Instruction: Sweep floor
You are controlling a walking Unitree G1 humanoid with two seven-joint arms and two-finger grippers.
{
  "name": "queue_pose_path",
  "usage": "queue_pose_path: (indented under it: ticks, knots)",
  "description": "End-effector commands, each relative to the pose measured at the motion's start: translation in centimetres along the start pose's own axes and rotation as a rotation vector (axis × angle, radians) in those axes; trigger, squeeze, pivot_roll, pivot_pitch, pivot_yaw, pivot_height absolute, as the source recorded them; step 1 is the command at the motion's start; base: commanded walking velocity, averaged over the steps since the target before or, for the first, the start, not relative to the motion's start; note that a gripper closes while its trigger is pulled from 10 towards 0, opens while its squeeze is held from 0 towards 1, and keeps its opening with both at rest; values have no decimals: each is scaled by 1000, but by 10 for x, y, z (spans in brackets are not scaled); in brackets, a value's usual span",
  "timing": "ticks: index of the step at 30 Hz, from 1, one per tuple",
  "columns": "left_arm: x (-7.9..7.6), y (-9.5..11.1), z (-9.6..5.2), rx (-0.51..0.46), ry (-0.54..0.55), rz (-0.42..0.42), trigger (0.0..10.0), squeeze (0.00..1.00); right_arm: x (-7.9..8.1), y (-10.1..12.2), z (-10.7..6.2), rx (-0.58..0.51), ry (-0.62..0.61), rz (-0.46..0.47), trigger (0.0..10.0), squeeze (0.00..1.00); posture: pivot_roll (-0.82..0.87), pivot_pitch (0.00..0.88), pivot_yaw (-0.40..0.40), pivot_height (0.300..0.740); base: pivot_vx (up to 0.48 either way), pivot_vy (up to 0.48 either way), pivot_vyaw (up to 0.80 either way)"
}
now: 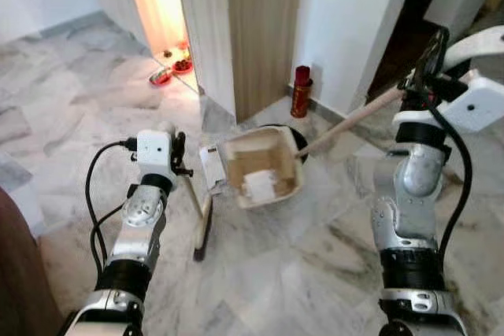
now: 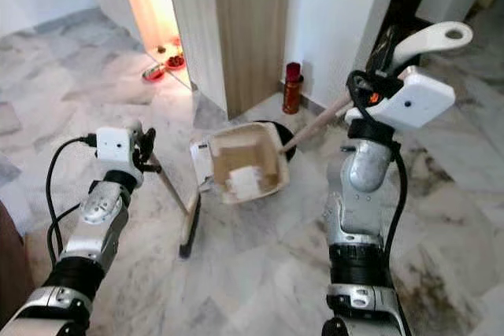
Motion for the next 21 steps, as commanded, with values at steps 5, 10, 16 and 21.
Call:
queue_pose_path:
  ticks: [5,10,16,21]
  knots:
    - [0,18,6,-63,5,5,10000,0,7,24,10,-93,6,57,10000,0,50,35,47,740,305,0,0]
    - [0,18,6,-64,4,5,10000,0,7,24,10,-93,3,57,10000,0,50,34,47,740,304,0,0]
    - [0,19,6,-66,4,4,10000,0,7,25,11,-95,3,58,10000,0,49,33,47,740,304,0,0]
    - [-1,19,6,-67,0,2,10000,0,7,25,11,-96,2,56,10000,0,50,32,47,740,303,0,0]
Point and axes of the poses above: a point about 5 cm out from each wrist's last joint towards the gripper, its own z axis pointing out of the wrist towards the gripper, its own y axis along the axis of the wrist's last joint, x = y × z, the point moved 5 cm from there along z, pointing out of the wrist towards the gripper, and after that the axes turned 9 degrees about z, right-handed, at the moved point
